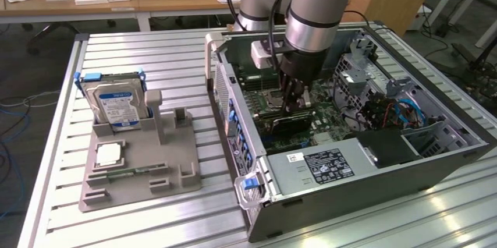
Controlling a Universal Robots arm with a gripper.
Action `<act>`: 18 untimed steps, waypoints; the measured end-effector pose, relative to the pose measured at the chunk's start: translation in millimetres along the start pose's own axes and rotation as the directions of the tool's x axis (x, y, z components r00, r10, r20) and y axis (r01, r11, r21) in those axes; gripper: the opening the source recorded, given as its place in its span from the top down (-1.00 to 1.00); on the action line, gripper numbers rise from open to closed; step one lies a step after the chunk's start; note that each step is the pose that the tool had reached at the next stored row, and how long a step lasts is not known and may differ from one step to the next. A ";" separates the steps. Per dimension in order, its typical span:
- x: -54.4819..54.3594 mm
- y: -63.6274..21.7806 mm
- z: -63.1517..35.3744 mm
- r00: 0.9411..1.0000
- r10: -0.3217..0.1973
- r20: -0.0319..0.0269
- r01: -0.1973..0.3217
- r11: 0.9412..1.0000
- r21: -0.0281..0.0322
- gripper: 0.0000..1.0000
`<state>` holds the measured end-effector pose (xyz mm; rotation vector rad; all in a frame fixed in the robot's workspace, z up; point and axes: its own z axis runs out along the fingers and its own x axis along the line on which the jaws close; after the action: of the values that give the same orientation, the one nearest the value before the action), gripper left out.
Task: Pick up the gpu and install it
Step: 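Press down on the gpu until it lock into place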
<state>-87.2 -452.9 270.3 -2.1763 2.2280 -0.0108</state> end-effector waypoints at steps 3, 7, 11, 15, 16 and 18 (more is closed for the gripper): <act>0.0 0.0 0.1 1.000 0.000 0.000 0.000 1.000 0.000 0.79; -1.2 0.1 0.5 1.000 0.000 0.000 0.000 1.000 0.000 0.79; -1.1 0.1 2.2 1.000 0.000 0.000 0.000 1.000 0.000 0.79; -1.1 0.1 2.3 1.000 0.000 0.000 0.000 1.000 0.000 0.79; -1.1 0.1 2.3 1.000 0.000 0.000 0.000 1.000 0.000 0.79; -1.2 0.1 2.6 1.000 0.000 0.000 0.000 1.000 0.000 0.79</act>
<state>-87.2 -451.7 267.7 -2.1761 2.2280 -0.0108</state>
